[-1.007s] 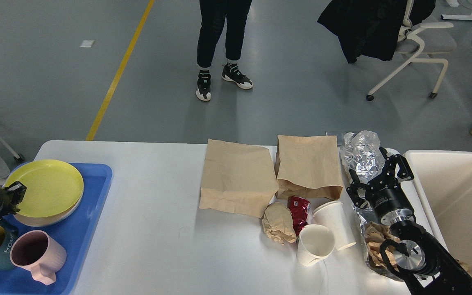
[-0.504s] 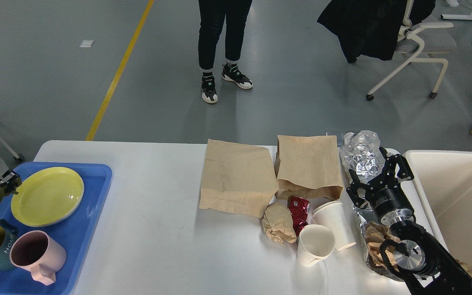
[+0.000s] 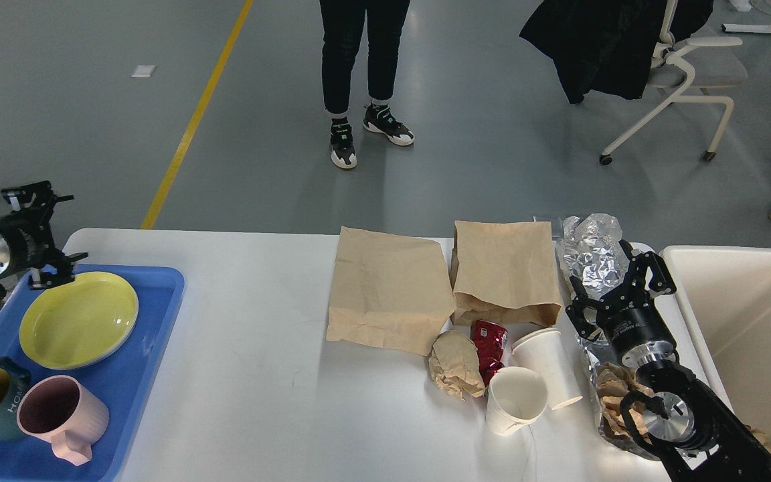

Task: Tidy desktop
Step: 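Release the plate and lower the left gripper over the tray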

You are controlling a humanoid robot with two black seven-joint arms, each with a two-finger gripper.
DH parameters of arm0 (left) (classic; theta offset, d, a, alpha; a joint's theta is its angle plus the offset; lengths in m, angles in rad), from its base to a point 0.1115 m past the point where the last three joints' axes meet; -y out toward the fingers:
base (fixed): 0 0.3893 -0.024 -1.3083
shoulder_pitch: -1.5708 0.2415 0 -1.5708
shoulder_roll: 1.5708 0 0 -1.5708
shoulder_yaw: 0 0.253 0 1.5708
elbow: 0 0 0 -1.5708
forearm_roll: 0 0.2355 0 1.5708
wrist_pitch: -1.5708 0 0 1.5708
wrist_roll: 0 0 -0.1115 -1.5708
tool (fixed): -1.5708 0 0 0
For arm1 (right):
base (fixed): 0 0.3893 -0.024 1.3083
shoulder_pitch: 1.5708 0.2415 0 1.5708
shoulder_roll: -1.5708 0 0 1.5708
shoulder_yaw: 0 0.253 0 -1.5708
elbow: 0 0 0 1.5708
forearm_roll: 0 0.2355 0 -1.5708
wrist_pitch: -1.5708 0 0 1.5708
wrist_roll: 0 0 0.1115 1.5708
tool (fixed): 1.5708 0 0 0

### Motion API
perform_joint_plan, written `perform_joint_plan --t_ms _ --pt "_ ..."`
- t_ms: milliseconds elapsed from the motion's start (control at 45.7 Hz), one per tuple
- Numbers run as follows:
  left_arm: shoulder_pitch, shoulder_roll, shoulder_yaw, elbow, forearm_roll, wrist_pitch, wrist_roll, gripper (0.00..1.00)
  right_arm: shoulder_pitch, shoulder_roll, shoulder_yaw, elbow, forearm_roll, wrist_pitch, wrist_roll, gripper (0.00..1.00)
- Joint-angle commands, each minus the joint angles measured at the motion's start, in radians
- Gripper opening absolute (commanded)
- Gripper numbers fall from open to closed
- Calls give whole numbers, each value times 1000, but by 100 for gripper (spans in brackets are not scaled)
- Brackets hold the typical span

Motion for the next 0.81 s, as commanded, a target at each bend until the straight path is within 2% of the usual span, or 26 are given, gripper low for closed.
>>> perform_joint_plan --t_ms 0,88,153,219,328,460,613,788 --pt "121 -14 -365 -196 1 -2 -73 96 0 0 0 -2 0 1 -1 100" --pt "262 -75 -583 -310 2 -2 -187 96 0 0 0 -2 0 0 1 100" --pt "326 -129 -664 -390 4 -2 -256 96 0 0 0 0 0 0 1 100" --pt "369 -155 -681 -471 7 9 -314 96 0 0 0 0 0 1 1 100" --pt "477 -167 -738 -606 60 81 -374 96 0 0 0 0 0 0 -1 100" --pt "613 -268 -936 -698 215 105 -386 96 0 0 0 0 0 0 -1 100" --pt "683 -371 -1126 -700 343 86 -379 96 0 0 0 0 0 0 -1 100" --pt "690 -422 -1146 -689 363 66 -377 96 0 0 0 0 0 1 1 100"
